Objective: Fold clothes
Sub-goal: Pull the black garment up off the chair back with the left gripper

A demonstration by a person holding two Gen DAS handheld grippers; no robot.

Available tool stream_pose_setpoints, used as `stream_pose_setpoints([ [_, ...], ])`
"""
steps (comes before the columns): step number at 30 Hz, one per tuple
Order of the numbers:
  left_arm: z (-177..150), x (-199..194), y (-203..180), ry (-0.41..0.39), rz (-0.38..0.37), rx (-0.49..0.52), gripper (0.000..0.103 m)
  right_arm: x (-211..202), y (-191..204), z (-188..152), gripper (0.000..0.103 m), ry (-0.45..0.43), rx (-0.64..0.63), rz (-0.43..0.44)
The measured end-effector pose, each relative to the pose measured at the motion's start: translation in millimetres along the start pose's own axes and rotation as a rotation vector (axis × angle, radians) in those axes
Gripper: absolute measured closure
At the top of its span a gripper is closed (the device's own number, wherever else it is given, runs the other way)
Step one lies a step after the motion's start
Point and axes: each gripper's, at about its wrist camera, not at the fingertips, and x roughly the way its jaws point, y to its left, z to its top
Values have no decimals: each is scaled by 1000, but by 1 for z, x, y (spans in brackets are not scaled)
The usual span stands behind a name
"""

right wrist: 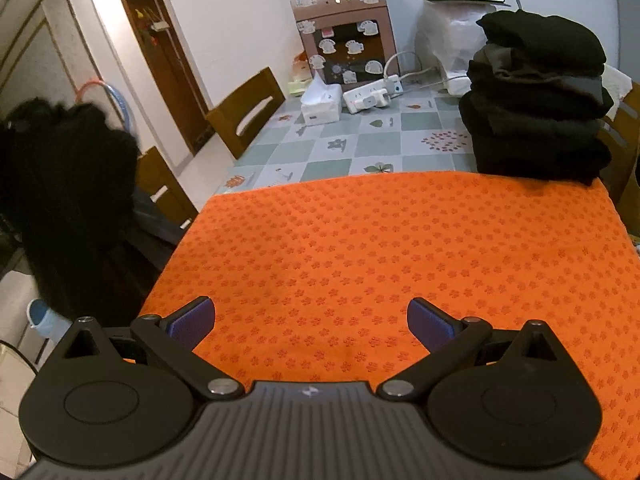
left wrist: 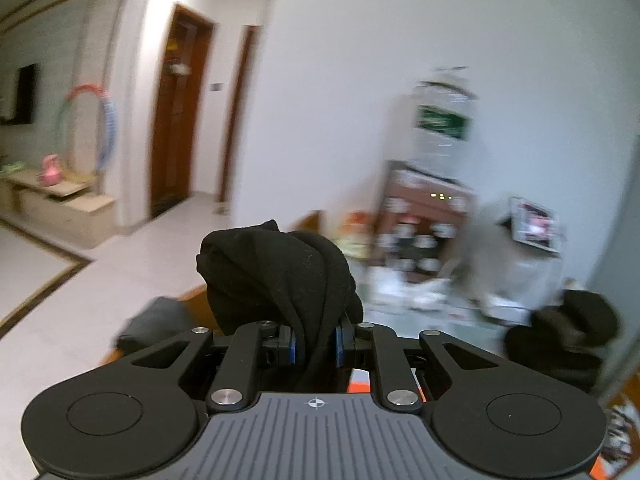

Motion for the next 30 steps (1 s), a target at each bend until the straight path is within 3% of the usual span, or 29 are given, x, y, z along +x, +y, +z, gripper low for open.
stream_pose_setpoints([
  [7,5,-40,-85,-26,-142,27,86,-29,-28,7,0,-47,-25,81],
  [12,-3,-59,-145,-27,-187,31,86,-49,-63,15,0,-79,-21,98],
  [22,-54,-61,-205,40,-100,33,86,-85,-148,19,0,-99,-12,72],
  [30,-146,-63,-233,172,-19,70,86,-83,-183,19,0,-39,-45,70],
])
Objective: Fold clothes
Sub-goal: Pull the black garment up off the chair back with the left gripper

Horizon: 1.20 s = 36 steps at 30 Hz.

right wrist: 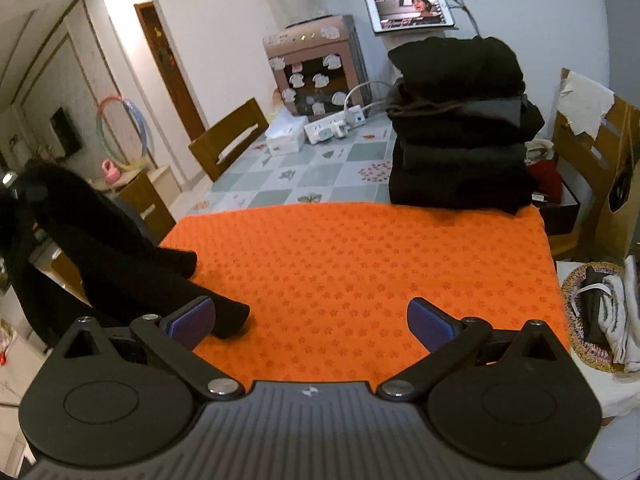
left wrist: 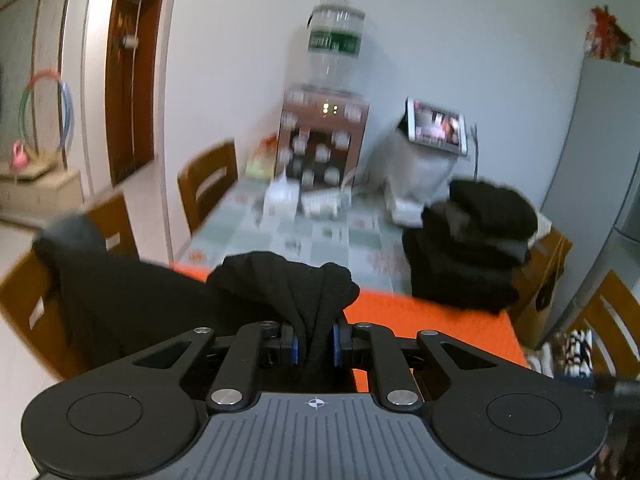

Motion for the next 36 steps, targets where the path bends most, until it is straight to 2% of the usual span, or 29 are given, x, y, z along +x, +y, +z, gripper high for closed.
stream_pose_setpoints([
  [2,-18,4,-5,31,12,-1,86,2,2,0,0,16,-20,8],
  [5,-44,13,-13,68,30,56,86,5,9,0,0,31,-55,15],
  [12,-91,37,-5,170,12,100,84,18,37,0,0,53,-80,23],
  [16,-110,52,8,249,-12,93,82,25,58,-2,0,66,-95,34],
  [17,-114,55,10,272,-29,92,80,27,63,-2,0,68,-100,36],
  [18,-119,58,12,294,-46,91,72,29,68,-3,0,69,-102,38],
  [19,-121,56,11,296,-63,100,68,30,71,-3,0,70,-102,38],
  [21,-122,52,11,285,-89,111,52,31,77,-3,0,69,-95,38],
  [22,-121,50,11,272,-97,112,49,31,79,-4,0,69,-92,41],
  [25,-115,42,23,242,-65,77,41,32,83,-7,0,74,-87,49],
  [29,-104,34,43,198,-11,31,24,33,88,-10,0,83,-96,60],
  [32,-93,35,67,157,43,-1,18,34,94,-11,0,85,-110,63],
  [36,-80,42,109,128,98,-72,16,37,106,-12,0,80,-107,33],
])
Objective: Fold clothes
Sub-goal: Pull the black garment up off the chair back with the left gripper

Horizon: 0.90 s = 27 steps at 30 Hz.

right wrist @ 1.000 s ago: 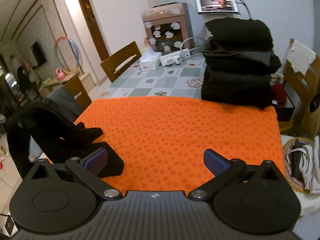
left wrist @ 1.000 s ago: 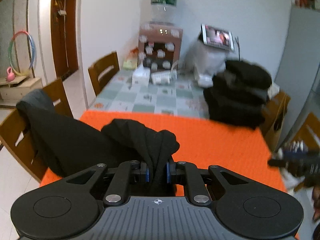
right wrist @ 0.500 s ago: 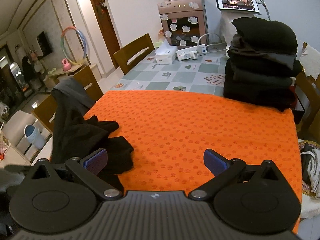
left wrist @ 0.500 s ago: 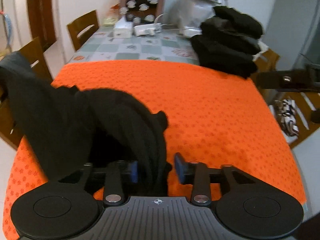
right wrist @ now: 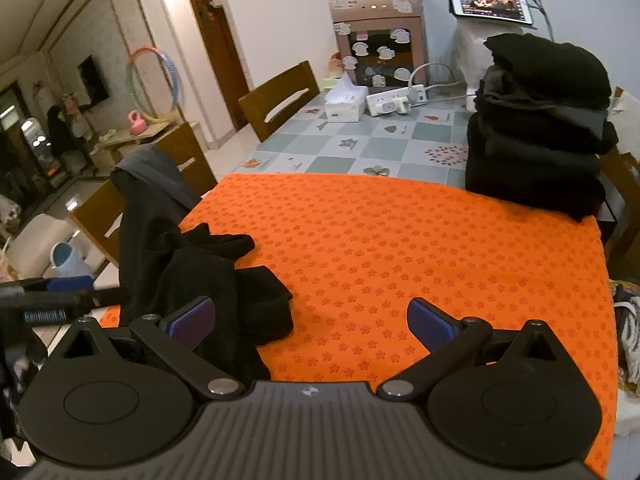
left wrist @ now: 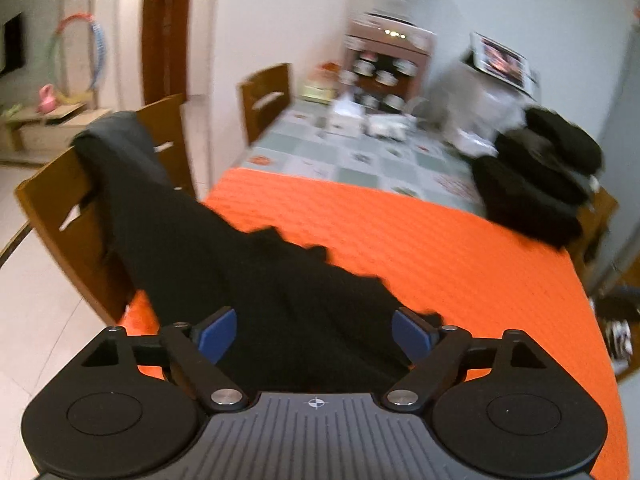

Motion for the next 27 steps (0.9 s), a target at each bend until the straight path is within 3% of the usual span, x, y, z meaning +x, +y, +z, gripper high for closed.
stream_pose_setpoints([
  [7,25,29,82,-10,87,-39,13,24,39,1,0,-7,56,-36],
  [18,74,87,197,-20,160,-175,12,124,123,-9,0,80,69,16],
  [24,98,124,240,-25,201,-243,11,165,168,1,0,95,-23,78],
  [27,106,141,253,-15,223,-244,11,195,186,0,0,155,-83,76],
])
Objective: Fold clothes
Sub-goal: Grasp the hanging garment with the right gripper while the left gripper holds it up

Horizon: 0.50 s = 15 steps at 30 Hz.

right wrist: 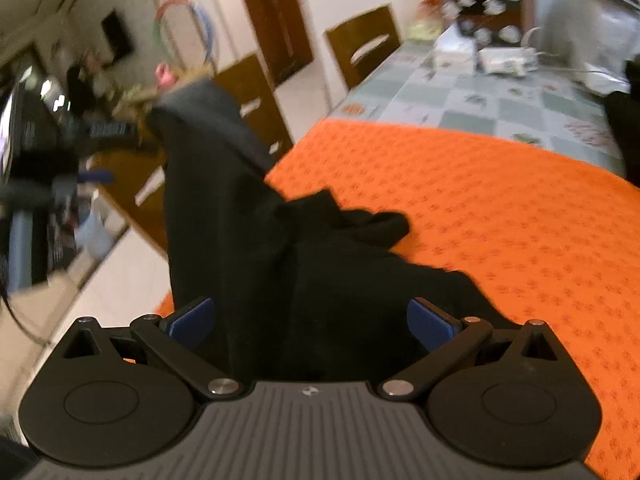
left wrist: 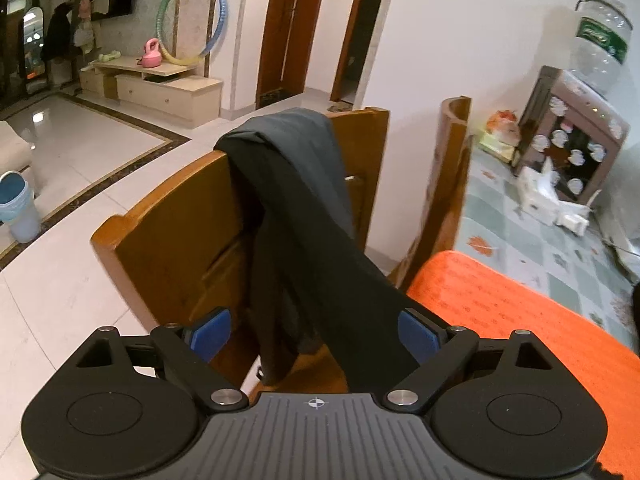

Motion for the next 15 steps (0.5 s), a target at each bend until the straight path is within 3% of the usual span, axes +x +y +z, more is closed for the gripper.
stream_pose_setpoints([
  [6,18,41,5,-13,81,16,11,49,16,-2,0,123,-113,-66],
  [15,45,104,3,-10,177,12,10,65,10,-5,0,155,-98,-71],
])
